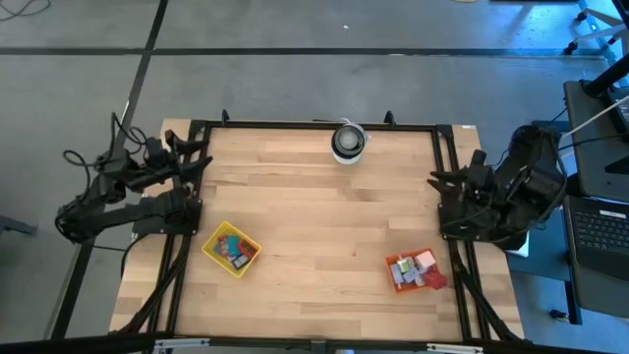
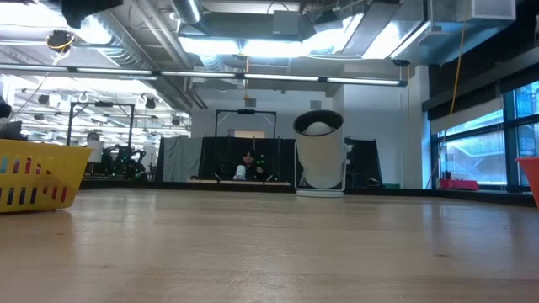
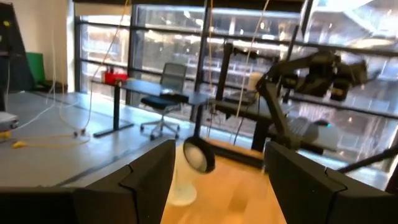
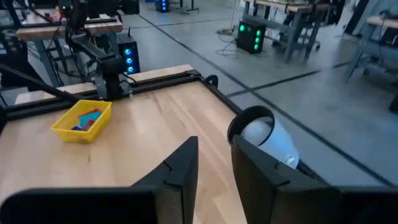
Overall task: Pick & Place Office items
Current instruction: Return to Home Position
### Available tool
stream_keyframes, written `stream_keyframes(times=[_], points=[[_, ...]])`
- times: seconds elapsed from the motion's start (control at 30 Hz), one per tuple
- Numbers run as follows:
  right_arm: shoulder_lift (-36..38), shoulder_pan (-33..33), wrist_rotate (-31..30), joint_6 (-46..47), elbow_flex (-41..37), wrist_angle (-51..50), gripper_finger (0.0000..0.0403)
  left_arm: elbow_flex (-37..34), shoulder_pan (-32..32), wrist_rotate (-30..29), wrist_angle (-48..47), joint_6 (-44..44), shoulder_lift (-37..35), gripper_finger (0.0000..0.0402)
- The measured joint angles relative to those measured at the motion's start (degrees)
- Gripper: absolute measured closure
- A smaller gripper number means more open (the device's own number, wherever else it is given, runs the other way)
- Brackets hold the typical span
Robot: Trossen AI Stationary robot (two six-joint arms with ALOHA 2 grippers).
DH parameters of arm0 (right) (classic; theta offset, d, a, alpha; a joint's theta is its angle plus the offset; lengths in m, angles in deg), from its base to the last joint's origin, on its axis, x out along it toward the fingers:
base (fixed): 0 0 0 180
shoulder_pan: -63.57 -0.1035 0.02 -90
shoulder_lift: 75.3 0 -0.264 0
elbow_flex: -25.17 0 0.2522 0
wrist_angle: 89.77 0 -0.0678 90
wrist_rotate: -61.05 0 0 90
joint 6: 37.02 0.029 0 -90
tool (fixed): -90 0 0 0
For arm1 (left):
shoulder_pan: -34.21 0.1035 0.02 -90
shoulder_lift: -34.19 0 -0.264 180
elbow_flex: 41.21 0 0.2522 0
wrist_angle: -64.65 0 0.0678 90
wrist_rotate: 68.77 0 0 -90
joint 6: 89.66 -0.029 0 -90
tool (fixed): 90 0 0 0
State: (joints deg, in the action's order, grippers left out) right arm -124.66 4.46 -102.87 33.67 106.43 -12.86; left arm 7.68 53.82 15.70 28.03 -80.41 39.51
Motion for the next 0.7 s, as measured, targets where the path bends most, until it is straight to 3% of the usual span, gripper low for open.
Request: stream_keyframes(times=[0.43, 0.7], points=[[15.0, 0.0, -1.8, -6.7, -2.0, -0.7, 0.0305, 0.0, 0.0, 2.7, -3.7, -4.8, 0.0, 0.0158], [22.9, 0.0, -3.4, -6.7, -7.2, 1.3, 0.0305, -5.0, 0.0, -2.4, -0.8, -6.7, 0.1, 0.0158]])
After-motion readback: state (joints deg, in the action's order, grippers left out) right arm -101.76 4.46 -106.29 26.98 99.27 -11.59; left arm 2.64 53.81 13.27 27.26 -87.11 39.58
